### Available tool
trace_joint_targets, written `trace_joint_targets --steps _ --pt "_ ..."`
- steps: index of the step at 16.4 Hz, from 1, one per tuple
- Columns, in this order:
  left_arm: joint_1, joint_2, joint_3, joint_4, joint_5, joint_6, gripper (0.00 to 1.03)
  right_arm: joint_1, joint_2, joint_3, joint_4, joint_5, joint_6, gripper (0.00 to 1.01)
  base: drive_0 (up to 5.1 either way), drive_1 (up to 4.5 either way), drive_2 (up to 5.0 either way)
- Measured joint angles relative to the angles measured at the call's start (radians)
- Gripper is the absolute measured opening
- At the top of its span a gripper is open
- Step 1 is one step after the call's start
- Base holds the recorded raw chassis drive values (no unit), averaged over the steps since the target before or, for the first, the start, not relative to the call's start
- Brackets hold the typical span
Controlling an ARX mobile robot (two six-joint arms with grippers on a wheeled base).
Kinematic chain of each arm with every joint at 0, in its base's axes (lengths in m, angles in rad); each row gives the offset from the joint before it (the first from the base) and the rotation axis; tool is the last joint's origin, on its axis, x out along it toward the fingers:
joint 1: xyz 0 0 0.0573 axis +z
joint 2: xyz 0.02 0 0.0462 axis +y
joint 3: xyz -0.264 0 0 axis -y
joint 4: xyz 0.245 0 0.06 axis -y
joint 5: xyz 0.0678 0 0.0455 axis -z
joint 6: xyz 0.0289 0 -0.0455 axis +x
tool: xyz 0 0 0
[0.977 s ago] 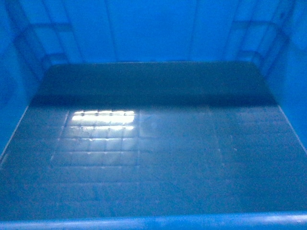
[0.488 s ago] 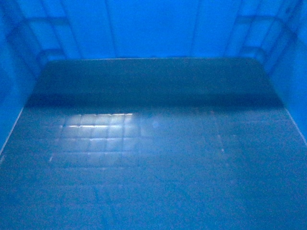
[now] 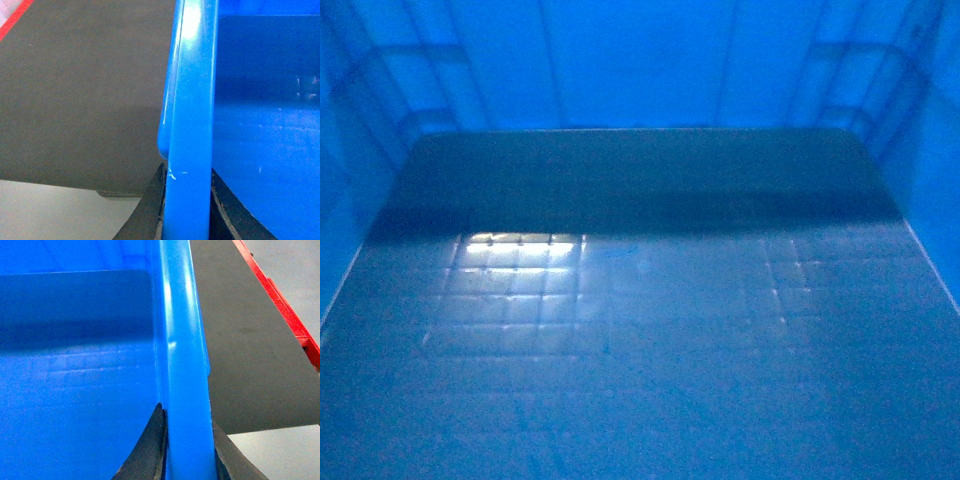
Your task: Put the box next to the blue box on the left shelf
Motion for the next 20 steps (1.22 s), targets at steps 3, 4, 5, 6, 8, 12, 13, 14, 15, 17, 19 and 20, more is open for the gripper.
trace_joint_targets --steps 3,4,5,6,8,12,13,14,15,17,19,20 --pt "0.0 0.001 0.0 0.0 0.0 0.0 0.14 0.0 0.0 0.0 0.0 0.0 0.0 0.12 0.0 0.0 0.0" --pt "0.0 0.001 0.0 0.0 0.0 0.0 0.14 0.0 0.0 0.0 0.0 0.0 0.0 0.12 0.0 0.0 0.0" --pt "0.0 0.001 0.0 0.0 0.0 0.0 0.14 0.0 0.0 0.0 0.0 0.0 0.0 0.12 0.0 0.0 0.0" --pt "0.0 0.001 0.0 0.0 0.0 0.0 0.14 0.0 0.0 0.0 0.0 0.0 0.0 0.12 0.0 0.0 0.0" --pt "0.0 0.001 0.0 0.0 0.0 0.0 0.14 0.0 0.0 0.0 0.0 0.0 0.0 0.12 0.0 0.0 0.0" --pt "0.0 0.001 0.0 0.0 0.0 0.0 0.14 0.0 0.0 0.0 0.0 0.0 0.0 0.12 -0.8 -0.77 -0.8" --pt "0.0 0.001 0.0 0.0 0.0 0.0 0.14 0.0 0.0 0.0 -0.001 0.0 0.0 0.12 -1.5 -1.55 -1.5" --pt "0.0 0.001 0.0 0.0 0.0 0.0 0.14 0.0 0.0 0.0 -0.001 0.0 0.0 0.12 -1.5 -1.55 -1.5" --pt "0.0 0.001 0.0 0.0 0.0 0.0 0.14 0.0 0.0 0.0 -0.001 0.0 0.0 0.12 -1.5 -1.55 -1.5" --pt "0.0 0.001 0.0 0.0 0.0 0.0 0.14 0.0 0.0 0.0 0.0 0.0 0.0 0.12 -1.5 -1.55 -1.5" --pt "0.0 0.001 0.0 0.0 0.0 0.0 0.14 0.0 0.0 0.0 0.0 0.0 0.0 0.12 -1.6 -1.56 -1.6" --pt "0.0 0.001 0.0 0.0 0.0 0.0 0.14 0.0 0.0 0.0 0.0 0.0 0.0 0.12 -1.6 -1.56 -1.6"
